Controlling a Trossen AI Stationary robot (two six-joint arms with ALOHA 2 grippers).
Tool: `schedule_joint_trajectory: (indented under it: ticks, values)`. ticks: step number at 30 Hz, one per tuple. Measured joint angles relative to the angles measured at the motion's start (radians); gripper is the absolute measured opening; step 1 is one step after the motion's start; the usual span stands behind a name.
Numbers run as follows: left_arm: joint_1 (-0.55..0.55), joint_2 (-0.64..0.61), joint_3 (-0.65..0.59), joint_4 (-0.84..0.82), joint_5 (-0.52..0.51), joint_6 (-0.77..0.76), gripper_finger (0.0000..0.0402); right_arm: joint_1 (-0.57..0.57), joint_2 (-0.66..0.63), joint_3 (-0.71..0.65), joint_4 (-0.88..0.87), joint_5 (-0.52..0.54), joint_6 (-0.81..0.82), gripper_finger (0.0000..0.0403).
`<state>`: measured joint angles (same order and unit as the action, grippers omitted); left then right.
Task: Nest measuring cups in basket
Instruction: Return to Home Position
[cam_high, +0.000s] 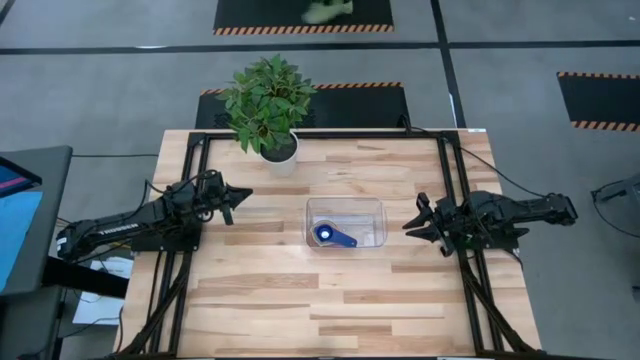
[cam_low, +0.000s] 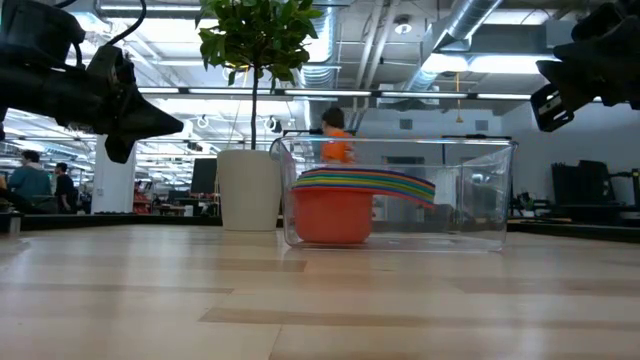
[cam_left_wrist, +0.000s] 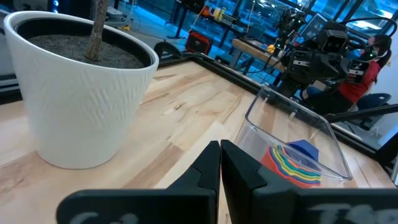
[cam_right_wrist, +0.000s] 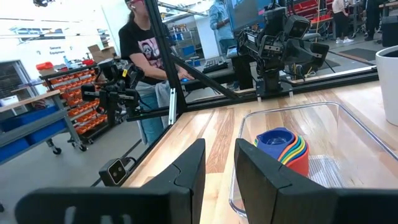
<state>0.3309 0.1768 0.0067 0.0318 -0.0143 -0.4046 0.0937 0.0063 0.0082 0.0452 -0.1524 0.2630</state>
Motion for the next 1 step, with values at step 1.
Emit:
schedule_joint_trajectory:
  ticks: [1]
  values:
    - [0.000,0.000,0.000,0.000,0.000,0.000,0.0000,0.000,0.000,0.000,0.000,0.000,0.000,0.0111]
